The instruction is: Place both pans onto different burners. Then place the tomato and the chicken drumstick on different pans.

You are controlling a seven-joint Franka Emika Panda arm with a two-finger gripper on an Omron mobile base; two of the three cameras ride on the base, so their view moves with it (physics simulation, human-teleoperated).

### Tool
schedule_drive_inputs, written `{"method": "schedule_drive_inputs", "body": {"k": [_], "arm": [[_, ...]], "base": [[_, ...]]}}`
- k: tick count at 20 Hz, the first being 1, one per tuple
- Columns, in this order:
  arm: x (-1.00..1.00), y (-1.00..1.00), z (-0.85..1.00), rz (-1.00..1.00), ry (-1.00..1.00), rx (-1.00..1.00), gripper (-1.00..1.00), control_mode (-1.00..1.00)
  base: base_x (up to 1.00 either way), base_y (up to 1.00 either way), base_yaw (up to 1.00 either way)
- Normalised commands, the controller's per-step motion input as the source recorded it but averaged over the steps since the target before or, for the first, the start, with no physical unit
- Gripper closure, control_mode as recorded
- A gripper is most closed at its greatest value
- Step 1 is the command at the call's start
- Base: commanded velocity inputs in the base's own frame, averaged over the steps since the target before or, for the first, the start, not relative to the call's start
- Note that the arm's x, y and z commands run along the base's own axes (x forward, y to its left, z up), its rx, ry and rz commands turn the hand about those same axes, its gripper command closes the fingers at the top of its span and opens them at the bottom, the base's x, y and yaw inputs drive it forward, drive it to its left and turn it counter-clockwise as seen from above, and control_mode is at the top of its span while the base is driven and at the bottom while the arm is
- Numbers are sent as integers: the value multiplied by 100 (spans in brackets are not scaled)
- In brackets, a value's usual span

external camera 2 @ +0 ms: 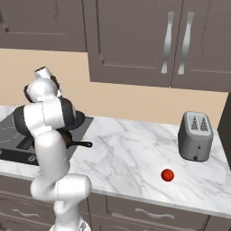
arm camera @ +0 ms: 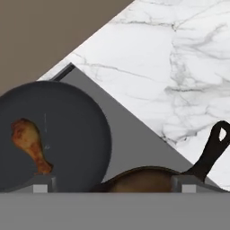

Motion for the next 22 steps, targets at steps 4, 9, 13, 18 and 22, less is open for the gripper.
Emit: {"method": "schedule_drive_inputs", "body": {"k": [4, 9, 13, 18, 22], "arm": [[-71, -33, 16, 1, -16, 4, -100, -100], [-67, -33, 20, 2, -14, 6, -100, -100], [-65, -33, 18, 2, -11, 5, -100, -100], [-60, -39, 13, 5, -10, 4, -100, -100], [-44, -42, 12, 11, -6, 4, -100, -100]], "base": [[0, 0, 0], [0, 0, 0], [0, 0, 0], [0, 0, 0], [0, 0, 0]]}}
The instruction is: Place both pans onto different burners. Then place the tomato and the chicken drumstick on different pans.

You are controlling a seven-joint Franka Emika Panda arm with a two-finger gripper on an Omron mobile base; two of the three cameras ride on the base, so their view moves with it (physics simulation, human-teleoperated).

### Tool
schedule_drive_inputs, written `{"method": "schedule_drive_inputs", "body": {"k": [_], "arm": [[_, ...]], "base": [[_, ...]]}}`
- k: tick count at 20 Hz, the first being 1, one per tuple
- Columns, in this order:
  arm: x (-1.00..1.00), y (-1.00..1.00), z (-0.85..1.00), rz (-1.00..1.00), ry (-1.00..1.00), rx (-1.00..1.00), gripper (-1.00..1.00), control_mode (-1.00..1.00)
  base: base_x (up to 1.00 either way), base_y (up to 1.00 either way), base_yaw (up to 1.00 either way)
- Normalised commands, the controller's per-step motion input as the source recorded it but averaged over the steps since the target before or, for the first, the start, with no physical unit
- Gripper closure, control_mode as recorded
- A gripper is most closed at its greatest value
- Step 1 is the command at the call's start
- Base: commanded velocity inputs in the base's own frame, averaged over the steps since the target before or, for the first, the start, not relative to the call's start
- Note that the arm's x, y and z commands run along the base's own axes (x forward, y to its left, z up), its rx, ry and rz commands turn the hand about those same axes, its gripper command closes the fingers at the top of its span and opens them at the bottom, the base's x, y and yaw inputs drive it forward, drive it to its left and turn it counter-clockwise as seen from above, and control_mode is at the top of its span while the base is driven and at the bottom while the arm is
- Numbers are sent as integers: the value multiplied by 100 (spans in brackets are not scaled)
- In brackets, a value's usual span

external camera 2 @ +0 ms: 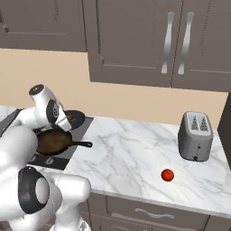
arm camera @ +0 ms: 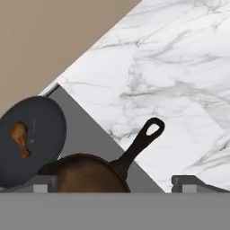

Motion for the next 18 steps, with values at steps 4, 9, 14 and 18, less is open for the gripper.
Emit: {"method": "schedule_drive_inputs", "body": {"k": [4, 9, 14, 18], "arm": [[-32, -38, 3, 25, -1, 3, -100, -100], [-26, -30, 0, 40, -1, 0, -100, -100], [-25, -33, 0, 42, -2, 0, -100, -100], [-30, -36, 0, 37, 0, -7, -100, -100]], "base": [[0, 0, 0], [0, 0, 0], [0, 0, 0], [0, 0, 0]]}}
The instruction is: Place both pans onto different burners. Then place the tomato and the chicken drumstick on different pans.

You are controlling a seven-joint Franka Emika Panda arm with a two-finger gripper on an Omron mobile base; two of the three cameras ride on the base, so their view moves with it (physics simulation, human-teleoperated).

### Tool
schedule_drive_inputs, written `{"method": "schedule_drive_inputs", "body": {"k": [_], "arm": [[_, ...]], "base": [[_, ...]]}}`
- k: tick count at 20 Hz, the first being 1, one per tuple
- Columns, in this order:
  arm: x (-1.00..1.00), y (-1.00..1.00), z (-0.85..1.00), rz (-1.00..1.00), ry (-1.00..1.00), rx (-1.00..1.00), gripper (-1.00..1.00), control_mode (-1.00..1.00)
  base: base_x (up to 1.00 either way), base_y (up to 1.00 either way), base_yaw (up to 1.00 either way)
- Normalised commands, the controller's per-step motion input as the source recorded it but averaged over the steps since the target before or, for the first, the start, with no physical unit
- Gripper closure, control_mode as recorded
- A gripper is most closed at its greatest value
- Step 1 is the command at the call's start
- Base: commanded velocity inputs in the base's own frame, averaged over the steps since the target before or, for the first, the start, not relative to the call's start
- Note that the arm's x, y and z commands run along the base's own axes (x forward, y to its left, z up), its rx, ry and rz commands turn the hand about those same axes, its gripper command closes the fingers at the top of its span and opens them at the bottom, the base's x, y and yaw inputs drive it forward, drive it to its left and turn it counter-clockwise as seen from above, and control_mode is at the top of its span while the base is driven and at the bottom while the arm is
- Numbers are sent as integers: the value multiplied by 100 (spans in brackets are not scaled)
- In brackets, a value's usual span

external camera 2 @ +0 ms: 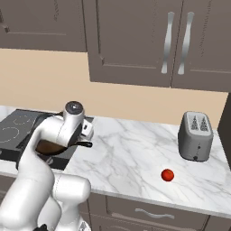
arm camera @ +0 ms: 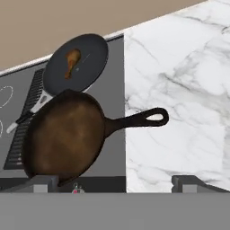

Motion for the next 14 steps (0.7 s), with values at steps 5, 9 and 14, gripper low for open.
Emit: {"method": "schedule_drive_inputs", "body": {"k": [5, 9, 14], "arm": [[-42, -43, 0, 23, 0, -15, -100, -100], [-38, -48, 0, 4, 3, -13, -100, -100], [-35, -53, 0, 0, 6, -13, -100, -100]], "base": [[0, 0, 0], [0, 0, 0], [0, 0, 0]]}}
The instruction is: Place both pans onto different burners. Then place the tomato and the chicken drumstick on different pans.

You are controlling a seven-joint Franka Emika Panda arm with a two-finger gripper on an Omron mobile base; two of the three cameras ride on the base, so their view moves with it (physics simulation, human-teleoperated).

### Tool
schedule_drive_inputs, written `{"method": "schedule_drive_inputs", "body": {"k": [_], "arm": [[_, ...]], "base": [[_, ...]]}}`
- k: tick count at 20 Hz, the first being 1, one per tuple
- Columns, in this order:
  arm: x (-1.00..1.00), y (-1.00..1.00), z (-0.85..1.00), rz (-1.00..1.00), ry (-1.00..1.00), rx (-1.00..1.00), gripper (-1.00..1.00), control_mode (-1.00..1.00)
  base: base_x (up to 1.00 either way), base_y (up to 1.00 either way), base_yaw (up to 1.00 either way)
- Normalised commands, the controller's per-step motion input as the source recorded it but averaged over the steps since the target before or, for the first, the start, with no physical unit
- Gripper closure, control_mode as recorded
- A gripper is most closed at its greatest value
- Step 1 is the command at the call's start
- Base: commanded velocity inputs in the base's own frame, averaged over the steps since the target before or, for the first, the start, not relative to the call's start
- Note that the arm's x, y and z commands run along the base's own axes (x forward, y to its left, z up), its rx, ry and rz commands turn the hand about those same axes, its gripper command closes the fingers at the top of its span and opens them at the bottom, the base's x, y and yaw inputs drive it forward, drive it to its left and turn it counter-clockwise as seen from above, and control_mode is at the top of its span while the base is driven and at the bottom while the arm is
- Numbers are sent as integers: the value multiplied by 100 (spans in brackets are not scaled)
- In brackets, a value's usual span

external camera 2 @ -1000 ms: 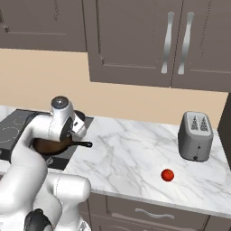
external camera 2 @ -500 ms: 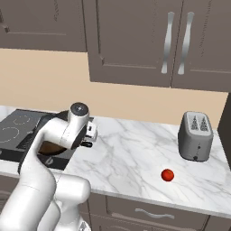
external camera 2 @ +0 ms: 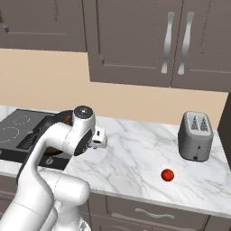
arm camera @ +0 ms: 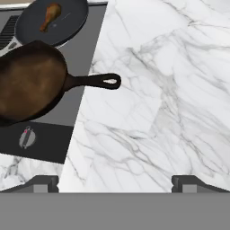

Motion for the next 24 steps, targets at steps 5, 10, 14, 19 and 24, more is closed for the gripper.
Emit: {"method": "schedule_drive_inputs", "body": {"k": [5, 10, 14, 19, 24], "arm": [[-25, -69, 0, -5, 4, -12, -100, -100], [-14, -77, 0, -9, 1, -9, -100, -100], [-9, -78, 0, -8, 0, -9, -100, -100], [-10, -80, 0, -8, 0, -8, -100, -100], [-7, -78, 0, -7, 0, -4, -100, -100]], "base": [[0, 0, 0], [0, 0, 0], [0, 0, 0], [0, 0, 0], [0, 0, 0]]}}
